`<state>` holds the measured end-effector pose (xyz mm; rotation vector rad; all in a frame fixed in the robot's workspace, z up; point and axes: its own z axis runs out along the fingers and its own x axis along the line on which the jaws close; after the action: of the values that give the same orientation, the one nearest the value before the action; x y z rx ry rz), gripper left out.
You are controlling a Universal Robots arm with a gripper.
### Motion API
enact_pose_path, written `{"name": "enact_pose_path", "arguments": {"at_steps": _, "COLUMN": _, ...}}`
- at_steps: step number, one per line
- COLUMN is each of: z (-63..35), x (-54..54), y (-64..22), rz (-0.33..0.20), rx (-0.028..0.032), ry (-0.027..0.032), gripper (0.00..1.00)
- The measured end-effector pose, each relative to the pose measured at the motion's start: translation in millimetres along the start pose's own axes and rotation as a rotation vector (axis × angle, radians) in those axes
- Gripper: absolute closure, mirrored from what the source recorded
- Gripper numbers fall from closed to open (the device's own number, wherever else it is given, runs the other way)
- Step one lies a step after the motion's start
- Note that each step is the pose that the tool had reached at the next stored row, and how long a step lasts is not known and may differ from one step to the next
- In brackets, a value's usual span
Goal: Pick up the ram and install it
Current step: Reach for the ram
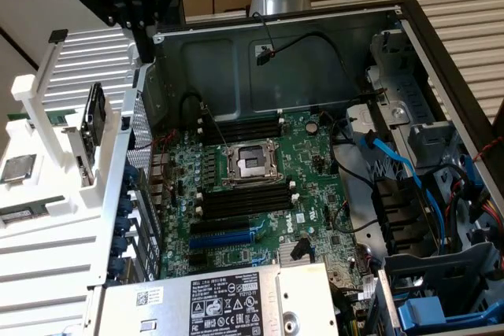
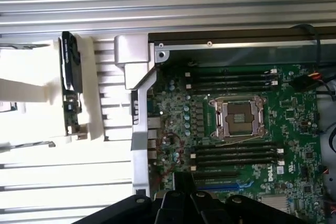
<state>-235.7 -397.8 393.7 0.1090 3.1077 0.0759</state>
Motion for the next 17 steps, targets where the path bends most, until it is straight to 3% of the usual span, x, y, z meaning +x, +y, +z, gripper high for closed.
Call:
{"name": "enact_pose_path", "arguments": {"at_steps": 5, "z": -0.5, "x": 19.9, "y": -1.4, "rz": 0.0, "rx": 0.0, "ry": -0.0002, "gripper": 0.9}}
{"name": "enact_pose_path", "arguments": {"at_steps": 9, "z": -0.5, "x": 25.9, "y": -1.8, "rz": 0.0, "rx": 0.0001, "ry": 0.0006, "gripper": 0.9}}
{"name": "enact_pose_path", "arguments": {"at_steps": 17, "z": -2.0, "x": 79.2, "y": -5.5, "rz": 0.0, "rx": 0.0001, "ry": 0.0007, "gripper": 0.9}}
